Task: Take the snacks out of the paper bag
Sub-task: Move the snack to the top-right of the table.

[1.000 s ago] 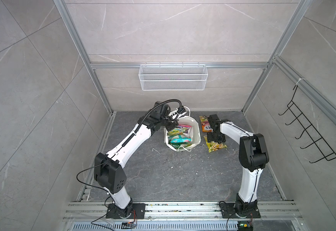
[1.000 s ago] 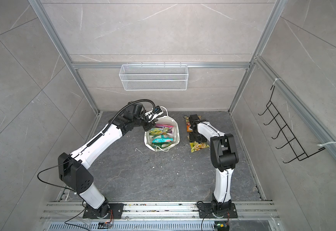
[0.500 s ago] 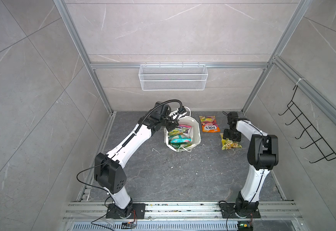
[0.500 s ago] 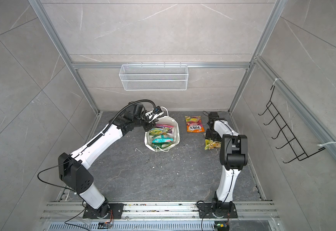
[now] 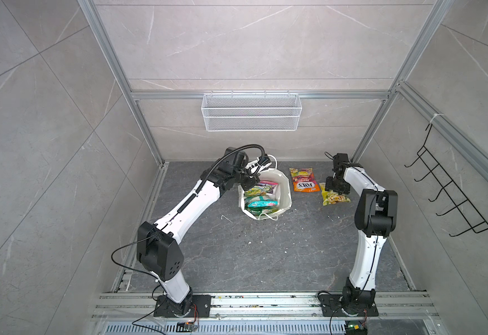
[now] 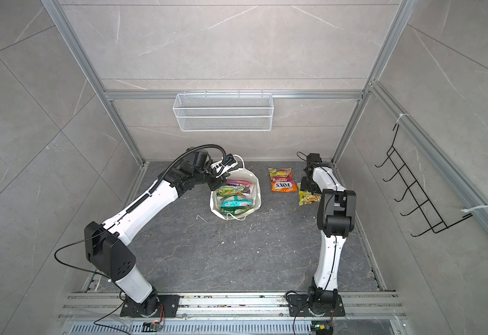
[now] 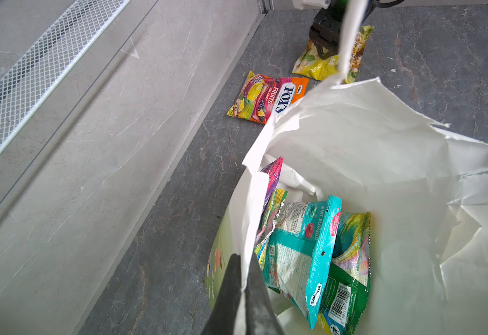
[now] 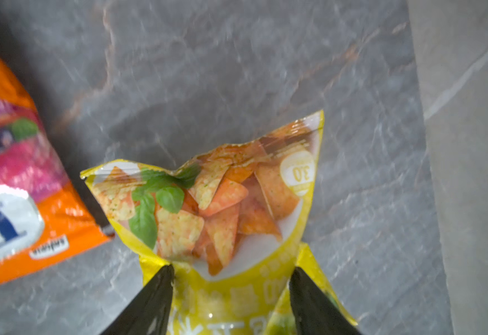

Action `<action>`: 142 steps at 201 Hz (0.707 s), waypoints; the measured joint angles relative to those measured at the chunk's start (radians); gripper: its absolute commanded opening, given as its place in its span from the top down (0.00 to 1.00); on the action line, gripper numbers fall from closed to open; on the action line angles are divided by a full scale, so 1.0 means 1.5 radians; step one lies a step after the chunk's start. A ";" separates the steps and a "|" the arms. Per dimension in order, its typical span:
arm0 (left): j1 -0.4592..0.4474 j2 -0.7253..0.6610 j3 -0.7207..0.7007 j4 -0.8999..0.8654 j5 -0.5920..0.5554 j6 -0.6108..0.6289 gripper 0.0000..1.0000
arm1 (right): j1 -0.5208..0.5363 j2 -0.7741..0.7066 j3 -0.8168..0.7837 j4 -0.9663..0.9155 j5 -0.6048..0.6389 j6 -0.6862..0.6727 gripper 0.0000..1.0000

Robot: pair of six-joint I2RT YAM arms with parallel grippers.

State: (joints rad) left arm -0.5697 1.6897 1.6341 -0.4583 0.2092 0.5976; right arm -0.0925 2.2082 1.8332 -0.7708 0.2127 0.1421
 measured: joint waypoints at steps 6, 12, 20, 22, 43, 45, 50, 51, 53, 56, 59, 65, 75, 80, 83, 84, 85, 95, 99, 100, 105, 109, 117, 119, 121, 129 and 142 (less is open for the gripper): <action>0.000 0.000 0.000 0.000 0.000 0.000 1.00 | -0.002 0.009 0.015 0.000 -0.001 -0.004 0.34; 0.000 0.000 0.000 0.000 -0.001 0.000 1.00 | -0.005 0.020 0.033 -0.002 -0.002 -0.006 0.34; -0.001 0.000 0.000 0.000 -0.001 0.000 1.00 | -0.007 0.036 0.062 -0.004 -0.003 -0.010 0.34; -0.001 0.000 0.000 0.000 -0.001 0.000 1.00 | -0.008 0.039 0.067 -0.004 -0.003 -0.011 0.34; -0.003 0.000 0.000 0.000 -0.003 0.000 1.00 | -0.013 0.087 0.148 -0.017 -0.011 -0.022 0.35; -0.003 0.000 0.000 0.000 -0.004 0.000 1.00 | -0.013 0.090 0.153 -0.017 -0.012 -0.023 0.35; -0.003 0.000 0.000 0.000 -0.005 0.000 1.00 | -0.013 0.100 0.170 -0.019 -0.016 -0.024 0.35; -0.004 0.000 0.000 0.000 -0.005 0.000 1.00 | -0.013 0.104 0.175 -0.020 -0.018 -0.026 0.35; -0.004 0.000 0.000 0.000 -0.005 0.000 1.00 | -0.013 0.107 0.180 -0.021 -0.018 -0.026 0.35; -0.004 0.000 0.000 0.000 -0.006 0.000 1.00 | -0.013 0.112 0.189 -0.022 -0.021 -0.026 0.35; -0.004 0.000 0.000 0.000 -0.006 0.000 1.00 | -0.013 0.118 0.199 -0.024 -0.025 -0.028 0.35; -0.005 0.000 0.000 0.000 -0.007 0.000 1.00 | -0.013 0.127 0.213 -0.025 -0.032 -0.030 0.35; -0.005 0.000 0.000 0.000 -0.011 0.000 1.00 | -0.013 0.142 0.238 -0.031 -0.044 -0.034 0.35; -0.005 0.000 0.000 0.000 -0.011 0.000 1.00 | -0.013 0.150 0.251 -0.035 -0.049 -0.037 0.35; -0.006 0.000 0.000 0.000 -0.011 0.000 1.00 | -0.013 0.154 0.258 -0.037 -0.053 -0.038 0.35; -0.006 0.000 0.000 0.000 -0.012 0.000 1.00 | -0.013 0.155 0.260 -0.038 -0.053 -0.038 0.35; -0.006 0.000 0.000 0.000 -0.012 0.000 1.00 | -0.013 0.157 0.262 -0.038 -0.054 -0.038 0.35; -0.006 0.000 0.000 0.000 -0.012 0.000 1.00 | -0.013 0.172 0.290 -0.048 -0.061 -0.040 0.35; -0.006 0.000 0.000 0.000 -0.012 0.000 1.00 | -0.012 0.178 0.299 -0.050 -0.065 -0.040 0.35; -0.006 0.000 0.000 0.000 -0.012 0.000 1.00 | -0.013 0.180 0.302 -0.051 -0.065 -0.041 0.35; -0.007 0.000 0.000 0.000 -0.012 0.000 1.00 | -0.012 0.184 0.312 -0.054 -0.068 -0.040 0.35; -0.007 0.000 0.000 0.000 -0.013 0.000 1.00 | -0.013 0.190 0.321 -0.058 -0.069 -0.041 0.35; -0.007 0.000 0.000 0.000 -0.013 0.000 1.00 | -0.013 0.200 0.341 -0.066 -0.072 -0.041 0.35; -0.007 0.000 0.000 0.000 -0.013 0.000 1.00 | -0.013 0.201 0.344 -0.067 -0.072 -0.041 0.35; -0.007 0.000 0.000 0.000 -0.014 0.000 1.00 | -0.013 0.204 0.349 -0.069 -0.073 -0.041 0.35; -0.008 0.000 0.000 0.000 -0.014 0.000 1.00 | -0.013 0.212 0.366 -0.076 -0.076 -0.041 0.35; -0.008 0.000 0.000 0.000 -0.014 0.000 1.00 | -0.013 0.222 0.391 -0.086 -0.081 -0.041 0.34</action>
State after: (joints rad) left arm -0.5819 1.6894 1.6341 -0.4583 0.1875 0.5976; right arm -0.1116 2.5412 2.4191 -0.8993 0.0906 0.0807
